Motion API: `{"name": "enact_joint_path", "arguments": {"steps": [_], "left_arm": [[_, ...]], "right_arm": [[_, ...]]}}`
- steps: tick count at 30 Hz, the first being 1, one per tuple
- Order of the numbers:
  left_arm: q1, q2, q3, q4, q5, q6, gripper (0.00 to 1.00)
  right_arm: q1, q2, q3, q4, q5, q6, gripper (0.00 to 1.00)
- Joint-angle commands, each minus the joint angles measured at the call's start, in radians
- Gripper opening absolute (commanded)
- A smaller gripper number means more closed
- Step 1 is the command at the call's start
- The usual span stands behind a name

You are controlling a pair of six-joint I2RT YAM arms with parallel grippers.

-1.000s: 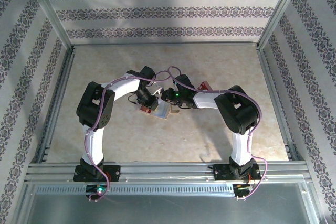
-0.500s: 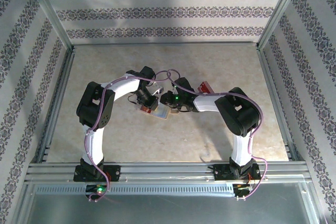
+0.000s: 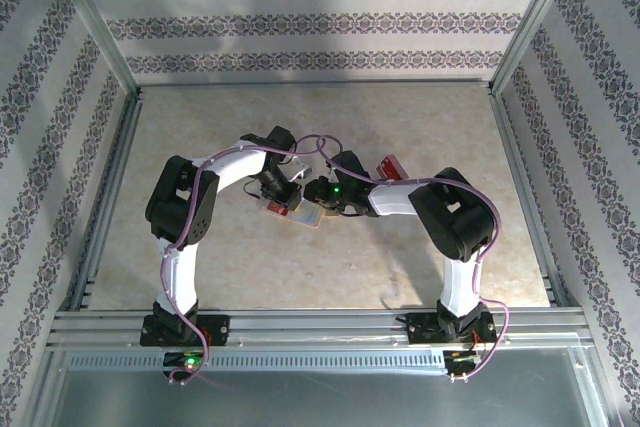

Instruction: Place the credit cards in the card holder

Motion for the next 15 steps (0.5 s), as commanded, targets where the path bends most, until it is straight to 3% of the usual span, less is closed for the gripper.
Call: {"name": "enact_joint_path", "arguments": {"steps": [1, 10, 15], "left_arm": [[0.016, 0.012, -0.008, 0.0, -0.011, -0.003, 0.17], [0.017, 0.005, -0.01, 0.001, -0.003, -0.007, 0.17], [0.017, 0.004, -0.011, 0.005, -0.005, -0.006, 0.17]], "right_arm": [[-0.006, -0.026, -0.022, -0.033, 0.026, -0.006, 0.29], [-0.003, -0.037, -0.048, -0.038, 0.045, -0.007, 0.29], [-0.003, 0.003, -0.021, -0.033, 0.03, -0.004, 0.19]]}}
